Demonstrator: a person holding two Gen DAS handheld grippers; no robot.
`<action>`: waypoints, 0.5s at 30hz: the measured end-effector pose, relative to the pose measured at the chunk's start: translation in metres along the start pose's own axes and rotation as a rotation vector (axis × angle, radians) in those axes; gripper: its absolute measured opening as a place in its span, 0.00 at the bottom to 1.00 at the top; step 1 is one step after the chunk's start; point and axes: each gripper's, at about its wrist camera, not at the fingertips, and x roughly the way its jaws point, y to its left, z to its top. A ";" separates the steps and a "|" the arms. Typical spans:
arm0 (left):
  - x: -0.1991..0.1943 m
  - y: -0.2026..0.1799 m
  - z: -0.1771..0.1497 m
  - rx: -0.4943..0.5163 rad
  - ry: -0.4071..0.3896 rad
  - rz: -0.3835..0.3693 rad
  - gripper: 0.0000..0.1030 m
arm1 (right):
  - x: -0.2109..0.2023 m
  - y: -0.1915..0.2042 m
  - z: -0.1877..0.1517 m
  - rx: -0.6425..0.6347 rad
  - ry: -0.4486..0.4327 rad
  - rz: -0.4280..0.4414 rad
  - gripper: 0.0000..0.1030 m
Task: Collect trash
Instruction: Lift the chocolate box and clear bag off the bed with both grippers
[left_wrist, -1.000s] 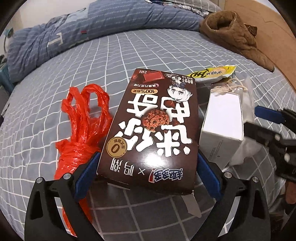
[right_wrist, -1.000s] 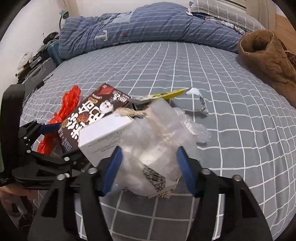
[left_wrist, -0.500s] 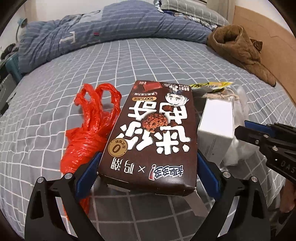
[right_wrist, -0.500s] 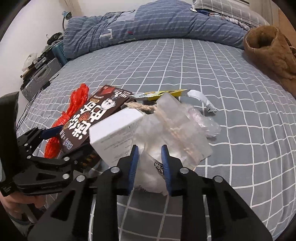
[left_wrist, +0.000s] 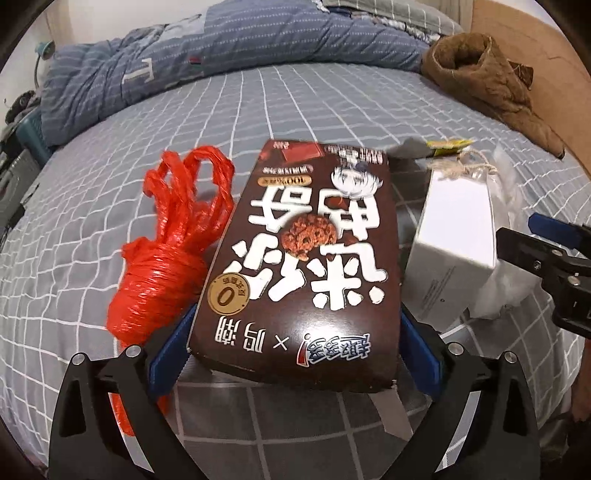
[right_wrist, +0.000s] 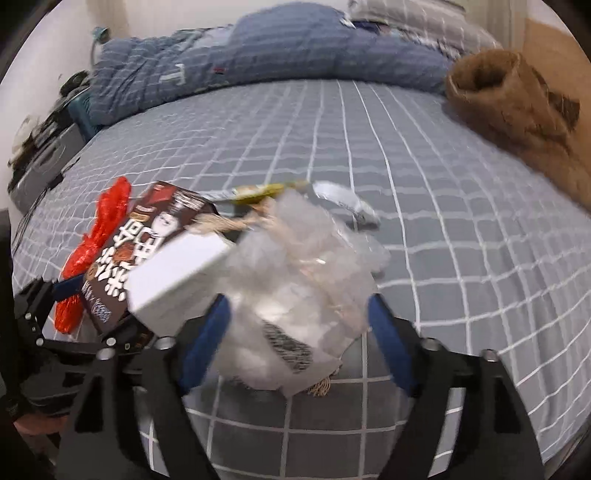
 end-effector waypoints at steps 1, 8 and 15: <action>0.002 0.000 0.000 -0.006 -0.001 -0.004 0.92 | 0.004 -0.002 0.000 0.013 0.014 0.021 0.75; -0.001 0.003 -0.002 -0.018 -0.022 -0.024 0.89 | 0.014 -0.002 -0.003 0.021 0.055 0.104 0.51; -0.009 0.003 -0.007 -0.038 -0.048 -0.028 0.89 | 0.004 0.001 -0.005 0.012 0.038 0.084 0.42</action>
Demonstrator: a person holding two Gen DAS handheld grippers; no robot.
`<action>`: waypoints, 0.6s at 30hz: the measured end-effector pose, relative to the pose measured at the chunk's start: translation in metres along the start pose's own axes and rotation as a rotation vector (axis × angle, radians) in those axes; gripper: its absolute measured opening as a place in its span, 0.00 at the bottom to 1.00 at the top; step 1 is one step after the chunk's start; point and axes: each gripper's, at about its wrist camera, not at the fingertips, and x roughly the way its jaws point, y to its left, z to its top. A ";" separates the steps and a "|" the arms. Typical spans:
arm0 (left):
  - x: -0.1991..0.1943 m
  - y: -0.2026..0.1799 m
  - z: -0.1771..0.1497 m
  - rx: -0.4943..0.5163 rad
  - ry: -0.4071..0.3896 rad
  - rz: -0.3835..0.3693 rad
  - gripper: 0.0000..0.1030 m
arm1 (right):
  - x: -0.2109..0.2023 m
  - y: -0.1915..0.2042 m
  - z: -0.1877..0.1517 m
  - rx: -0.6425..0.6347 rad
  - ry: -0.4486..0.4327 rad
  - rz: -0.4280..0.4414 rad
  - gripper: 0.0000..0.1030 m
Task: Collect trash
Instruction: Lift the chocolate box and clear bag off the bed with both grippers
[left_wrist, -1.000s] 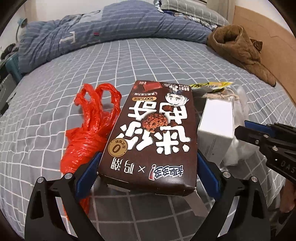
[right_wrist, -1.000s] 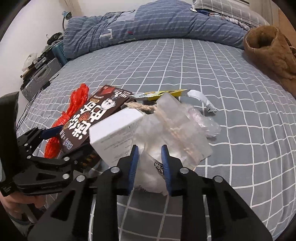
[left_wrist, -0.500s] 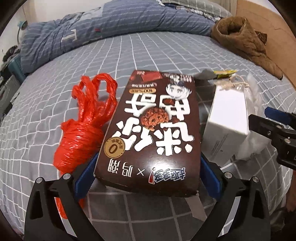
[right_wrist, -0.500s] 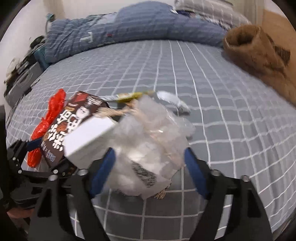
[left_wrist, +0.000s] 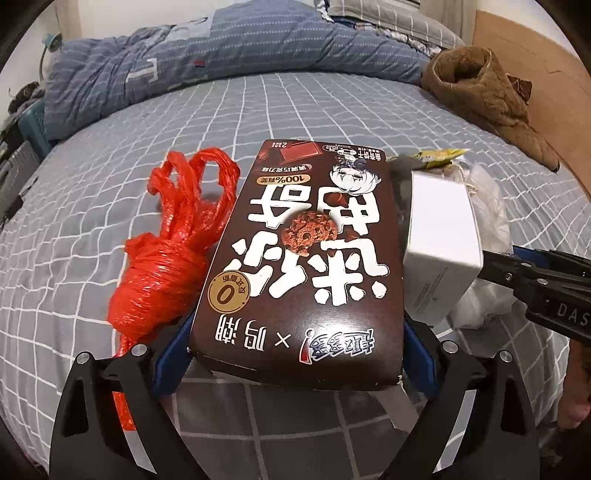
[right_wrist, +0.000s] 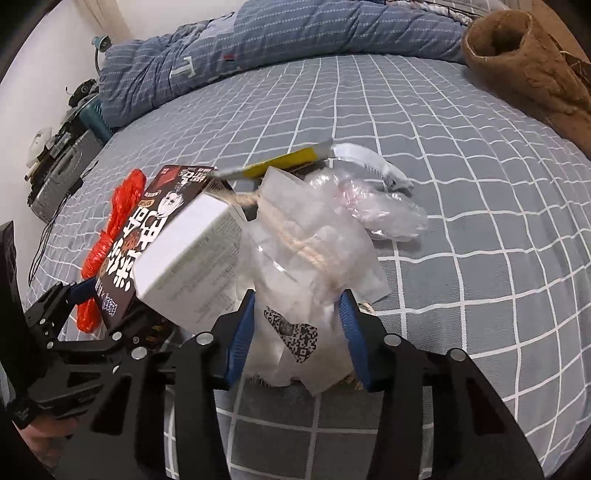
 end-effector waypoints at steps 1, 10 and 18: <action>-0.002 0.000 0.000 -0.005 -0.008 -0.001 0.89 | -0.003 0.000 0.000 -0.003 -0.011 -0.012 0.42; -0.022 0.000 -0.001 -0.025 -0.046 0.019 0.89 | -0.024 0.009 0.002 -0.022 -0.059 -0.041 0.42; -0.033 -0.002 -0.007 -0.068 -0.051 0.051 0.89 | -0.047 0.022 -0.002 -0.053 -0.108 -0.069 0.41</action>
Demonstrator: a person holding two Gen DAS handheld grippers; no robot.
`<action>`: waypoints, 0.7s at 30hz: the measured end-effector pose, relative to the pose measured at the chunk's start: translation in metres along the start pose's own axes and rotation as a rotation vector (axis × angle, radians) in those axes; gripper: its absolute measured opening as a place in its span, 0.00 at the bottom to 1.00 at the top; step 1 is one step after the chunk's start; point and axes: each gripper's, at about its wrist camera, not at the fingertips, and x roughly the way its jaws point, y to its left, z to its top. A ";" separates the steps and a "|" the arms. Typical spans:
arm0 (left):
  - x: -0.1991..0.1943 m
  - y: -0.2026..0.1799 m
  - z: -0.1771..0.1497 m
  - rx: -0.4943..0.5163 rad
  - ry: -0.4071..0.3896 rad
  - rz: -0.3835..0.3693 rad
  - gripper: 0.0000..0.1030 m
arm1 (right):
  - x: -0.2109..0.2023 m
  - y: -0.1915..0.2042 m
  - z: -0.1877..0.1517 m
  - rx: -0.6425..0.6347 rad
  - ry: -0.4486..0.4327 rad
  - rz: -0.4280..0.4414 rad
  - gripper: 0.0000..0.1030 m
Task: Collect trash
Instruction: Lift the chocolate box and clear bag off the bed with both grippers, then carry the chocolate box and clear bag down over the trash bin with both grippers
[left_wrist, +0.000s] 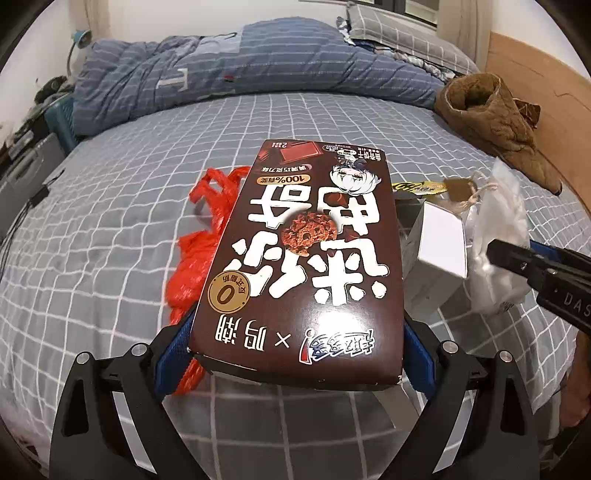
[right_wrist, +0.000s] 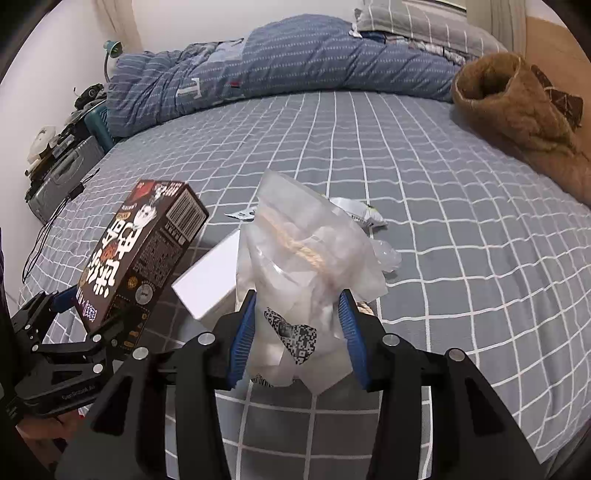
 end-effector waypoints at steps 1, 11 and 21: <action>-0.002 0.000 -0.001 -0.008 0.001 0.003 0.89 | -0.003 0.001 0.000 0.001 -0.005 -0.001 0.41; -0.024 0.000 -0.004 -0.045 0.003 0.020 0.89 | -0.036 0.018 -0.004 -0.024 -0.054 -0.010 0.41; -0.056 0.002 -0.004 -0.048 -0.014 0.023 0.89 | -0.076 0.031 -0.020 -0.009 -0.060 0.010 0.41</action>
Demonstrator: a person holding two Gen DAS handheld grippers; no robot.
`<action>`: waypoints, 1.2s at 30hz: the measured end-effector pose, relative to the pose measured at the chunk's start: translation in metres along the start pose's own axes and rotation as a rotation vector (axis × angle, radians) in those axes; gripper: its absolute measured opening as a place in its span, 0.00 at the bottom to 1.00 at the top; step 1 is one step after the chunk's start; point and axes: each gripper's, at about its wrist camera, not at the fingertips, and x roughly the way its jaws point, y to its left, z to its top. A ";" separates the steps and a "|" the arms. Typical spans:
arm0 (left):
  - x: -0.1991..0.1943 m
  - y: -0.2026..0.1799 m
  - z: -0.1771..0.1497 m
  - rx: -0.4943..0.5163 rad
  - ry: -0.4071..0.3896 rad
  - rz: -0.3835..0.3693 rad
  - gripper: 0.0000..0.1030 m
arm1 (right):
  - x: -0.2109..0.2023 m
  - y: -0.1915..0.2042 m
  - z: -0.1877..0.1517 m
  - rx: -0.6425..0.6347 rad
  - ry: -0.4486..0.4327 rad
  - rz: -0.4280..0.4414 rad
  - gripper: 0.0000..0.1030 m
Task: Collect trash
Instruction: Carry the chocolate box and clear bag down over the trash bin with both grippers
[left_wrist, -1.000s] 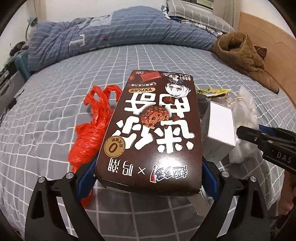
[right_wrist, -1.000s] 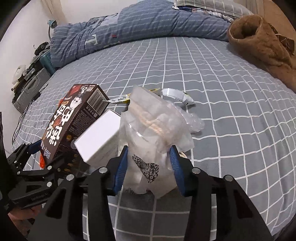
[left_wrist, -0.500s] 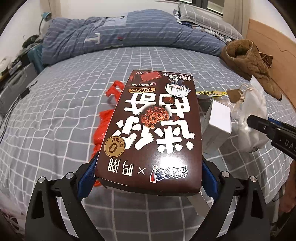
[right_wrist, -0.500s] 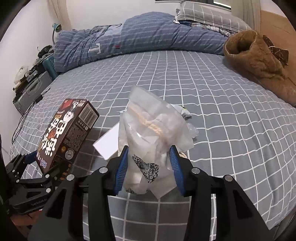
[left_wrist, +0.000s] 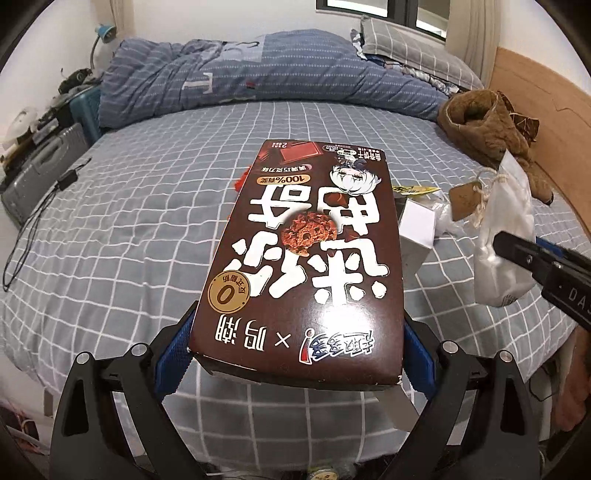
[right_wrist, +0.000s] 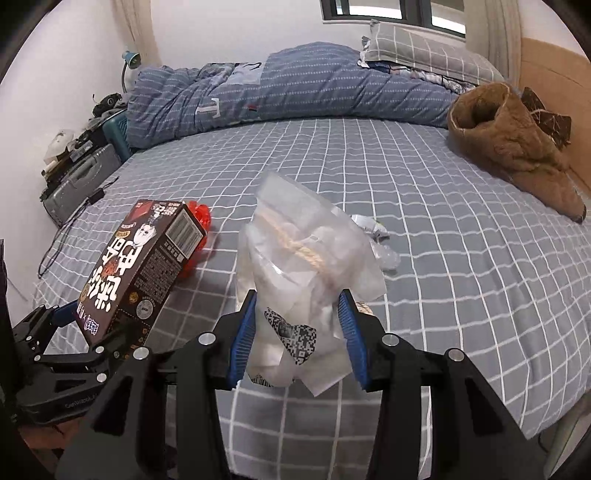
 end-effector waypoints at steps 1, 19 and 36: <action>-0.003 0.000 0.002 -0.002 -0.003 0.000 0.89 | -0.004 0.000 -0.002 0.006 0.001 -0.002 0.41; -0.024 0.009 0.020 -0.018 -0.018 0.000 0.89 | -0.063 0.030 -0.053 0.006 0.044 -0.033 0.41; -0.028 0.008 0.009 -0.019 -0.049 0.017 0.89 | -0.097 0.057 -0.107 -0.009 0.081 -0.036 0.41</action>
